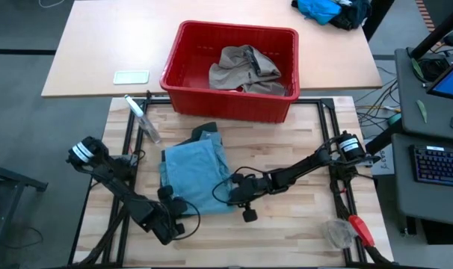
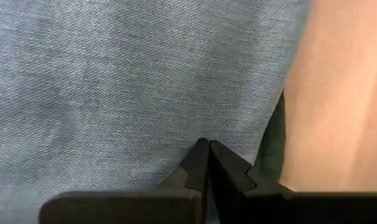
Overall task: Fold Laundry from Bin
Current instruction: Stack the blue jeans on top of the green polo shirt
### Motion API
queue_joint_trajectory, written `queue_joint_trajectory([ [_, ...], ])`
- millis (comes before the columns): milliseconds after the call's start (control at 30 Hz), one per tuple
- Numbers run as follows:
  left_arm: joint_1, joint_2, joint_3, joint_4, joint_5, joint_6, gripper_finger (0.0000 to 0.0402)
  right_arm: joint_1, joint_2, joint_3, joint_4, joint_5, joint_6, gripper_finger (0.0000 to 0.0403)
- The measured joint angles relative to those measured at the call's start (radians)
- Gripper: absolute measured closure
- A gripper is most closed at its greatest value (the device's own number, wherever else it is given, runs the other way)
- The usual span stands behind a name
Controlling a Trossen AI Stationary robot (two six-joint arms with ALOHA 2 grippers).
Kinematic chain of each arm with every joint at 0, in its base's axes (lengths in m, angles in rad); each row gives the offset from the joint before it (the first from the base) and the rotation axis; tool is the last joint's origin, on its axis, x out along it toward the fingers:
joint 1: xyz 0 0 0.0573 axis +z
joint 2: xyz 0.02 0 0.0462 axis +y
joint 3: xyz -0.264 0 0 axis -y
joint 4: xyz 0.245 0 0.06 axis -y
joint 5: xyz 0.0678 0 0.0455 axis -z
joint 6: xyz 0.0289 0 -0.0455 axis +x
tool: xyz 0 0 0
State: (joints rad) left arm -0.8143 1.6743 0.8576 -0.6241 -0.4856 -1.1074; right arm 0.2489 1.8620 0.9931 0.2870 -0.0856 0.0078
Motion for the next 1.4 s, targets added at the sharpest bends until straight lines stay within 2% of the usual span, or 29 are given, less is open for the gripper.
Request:
queue_joint_trajectory([
  [200, -0.004, -0.103, 0.068, -0.126, 0.004, 0.016, 0.0402, -0.003, -0.061, -0.001, -0.035, 0.007, 0.0, 0.0394],
  [367, 0.002, -0.232, 0.089, -0.231, -0.138, 0.015, 0.0402, -0.035, -0.158, -0.001, -0.075, 0.01, 0.021, 0.0394],
  [500, 0.043, -0.364, 0.041, -0.286, -0.283, -0.102, 0.0402, -0.094, -0.22, -0.001, -0.069, 0.09, 0.051, 0.0394],
  [600, 0.088, -0.467, -0.018, -0.309, -0.302, -0.215, 0.0402, -0.158, -0.243, -0.001, -0.066, 0.138, 0.132, 0.0394],
  [767, 0.168, -0.617, -0.132, -0.321, -0.307, -0.334, 0.0399, -0.286, -0.246, -0.001, -0.07, 0.01, 0.296, 0.0378],
  [833, 0.201, -0.665, -0.169, -0.321, -0.286, -0.341, 0.0389, -0.326, -0.236, -0.001, -0.07, -0.045, 0.337, 0.036],
  [933, 0.242, -0.729, -0.213, -0.32, -0.269, -0.342, 0.0359, -0.369, -0.221, -0.001, -0.076, -0.053, 0.38, 0.032],
  [1067, 0.29, -0.779, -0.267, -0.315, -0.286, -0.357, 0.0301, -0.399, -0.211, -0.001, -0.067, -0.051, 0.404, 0.0255],
  [1267, 0.34, -0.79, -0.324, -0.274, -0.29, -0.379, 0.0204, -0.402, -0.207, 0.002, -0.028, -0.048, 0.428, 0.0163],
  [1400, 0.346, -0.776, -0.33, -0.248, -0.297, -0.371, 0.0163, -0.402, -0.195, 0.026, -0.016, -0.045, 0.429, 0.0123],
])
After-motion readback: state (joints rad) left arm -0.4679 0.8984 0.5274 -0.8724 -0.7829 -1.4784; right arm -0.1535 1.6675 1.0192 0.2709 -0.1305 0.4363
